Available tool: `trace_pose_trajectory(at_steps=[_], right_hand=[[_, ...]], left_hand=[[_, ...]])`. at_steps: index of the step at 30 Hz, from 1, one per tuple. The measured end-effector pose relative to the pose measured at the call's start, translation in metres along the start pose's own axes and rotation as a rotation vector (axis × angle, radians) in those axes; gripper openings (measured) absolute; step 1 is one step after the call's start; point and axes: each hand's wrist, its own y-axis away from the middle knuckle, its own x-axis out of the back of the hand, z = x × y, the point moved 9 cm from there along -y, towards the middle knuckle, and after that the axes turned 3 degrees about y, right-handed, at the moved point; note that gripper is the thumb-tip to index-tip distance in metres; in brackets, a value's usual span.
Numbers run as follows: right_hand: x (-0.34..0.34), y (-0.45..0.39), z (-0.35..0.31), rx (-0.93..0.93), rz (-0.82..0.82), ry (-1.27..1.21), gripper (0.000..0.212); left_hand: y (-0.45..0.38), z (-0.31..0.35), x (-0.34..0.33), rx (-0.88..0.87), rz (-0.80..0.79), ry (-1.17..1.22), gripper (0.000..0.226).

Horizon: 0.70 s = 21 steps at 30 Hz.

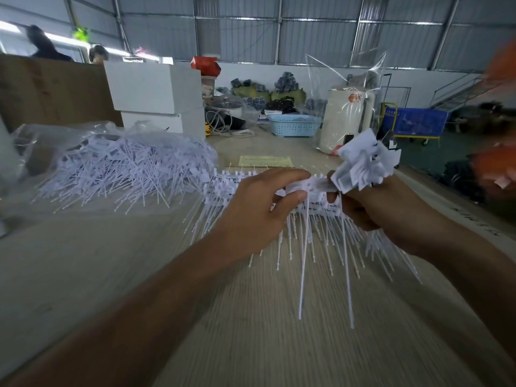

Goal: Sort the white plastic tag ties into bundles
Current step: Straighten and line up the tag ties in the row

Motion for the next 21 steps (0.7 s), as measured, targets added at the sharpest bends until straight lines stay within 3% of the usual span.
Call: trace_pose_trajectory(at_steps=[4, 8, 9, 15, 19, 21], right_hand=[[-0.002, 0.001, -0.001, -0.024, -0.016, -0.074, 0.037], [-0.003, 0.003, -0.007, 0.077, 0.033, 0.131, 0.047], [-0.001, 0.003, -0.007, 0.104, 0.048, 0.163, 0.042], [-0.007, 0.008, -0.034, 0.49, 0.153, 0.668, 0.018], [0.003, 0.001, -0.018, 0.397, 0.182, 0.567, 0.016], [0.011, 0.001, -0.012, 0.382, 0.147, 0.539, 0.027]], left_hand=[[0.0, 0.001, 0.0, -0.058, -0.028, -0.093, 0.028], [0.0, 0.007, 0.004, -0.129, 0.006, -0.148, 0.025], [0.0, 0.007, 0.005, -0.132, 0.014, -0.131, 0.024], [0.002, -0.016, -0.001, 0.097, -0.017, 0.024, 0.028], [0.001, -0.016, 0.004, 0.113, -0.013, 0.111, 0.033], [0.0, -0.012, 0.002, 0.097, -0.03, 0.106, 0.034]])
